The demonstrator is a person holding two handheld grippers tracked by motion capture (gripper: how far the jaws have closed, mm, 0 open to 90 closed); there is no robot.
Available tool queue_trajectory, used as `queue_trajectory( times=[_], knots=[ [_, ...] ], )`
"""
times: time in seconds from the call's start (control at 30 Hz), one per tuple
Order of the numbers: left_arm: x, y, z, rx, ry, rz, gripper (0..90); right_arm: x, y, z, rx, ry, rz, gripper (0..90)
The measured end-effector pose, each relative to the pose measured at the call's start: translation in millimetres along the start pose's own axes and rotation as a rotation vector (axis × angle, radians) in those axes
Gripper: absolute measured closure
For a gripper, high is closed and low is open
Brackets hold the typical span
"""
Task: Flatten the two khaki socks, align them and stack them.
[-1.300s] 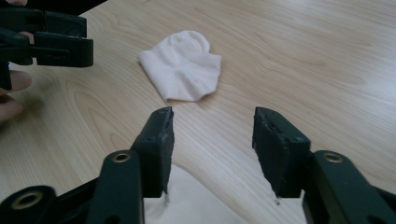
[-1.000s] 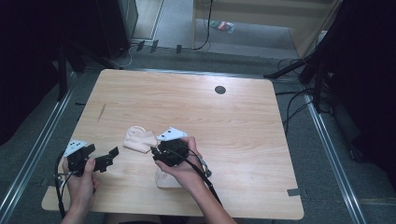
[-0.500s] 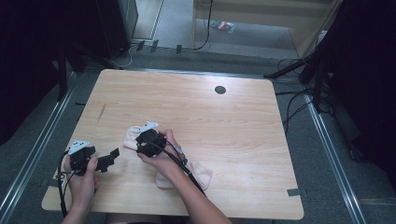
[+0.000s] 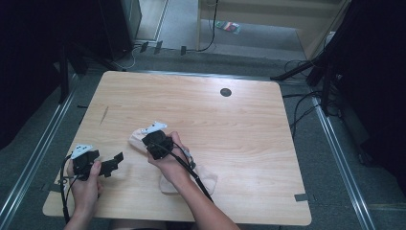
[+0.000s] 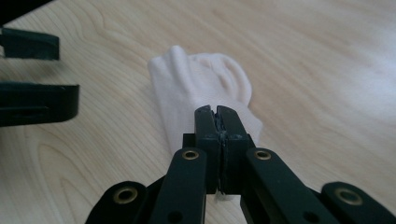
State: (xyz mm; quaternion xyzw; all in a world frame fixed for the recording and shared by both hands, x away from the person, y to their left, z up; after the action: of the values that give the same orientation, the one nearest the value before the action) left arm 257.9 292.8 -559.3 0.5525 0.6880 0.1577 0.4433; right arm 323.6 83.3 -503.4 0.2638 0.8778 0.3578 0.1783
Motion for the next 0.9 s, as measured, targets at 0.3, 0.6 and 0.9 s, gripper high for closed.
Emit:
queue_trajectory(
  times=[0.3, 0.6, 0.9],
  knots=[
    [-36.2, -8.3, 6.3, 0.037, -0.136, 0.07, 0.0, -14.1, 7.0, -46.9, -0.091, -0.001, 0.055, 89.6],
    [-71.8, -15.1, 20.2, 0.1, -0.234, 0.139, 0.0, -19.0, 5.5, -70.8, -0.138, 0.008, 0.096, 89.6],
    [-73.0, -15.8, 22.8, 0.119, -0.268, 0.15, 0.0, -21.3, 2.0, -90.8, -0.181, 0.009, 0.117, 89.6]
  ],
)
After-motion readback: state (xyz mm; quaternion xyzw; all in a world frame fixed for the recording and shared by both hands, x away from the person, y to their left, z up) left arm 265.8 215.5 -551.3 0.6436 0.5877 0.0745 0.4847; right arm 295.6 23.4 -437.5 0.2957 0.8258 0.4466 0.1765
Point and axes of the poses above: each handheld gripper's, and its own axes: z roughly forward along the jaws, y roughly out of its top, x roughly to its left, the point moved 2 cm from there along z, roughly forward along the jaws, and after that the axes turned 11 degrees about -z, right-handed, at the moved point
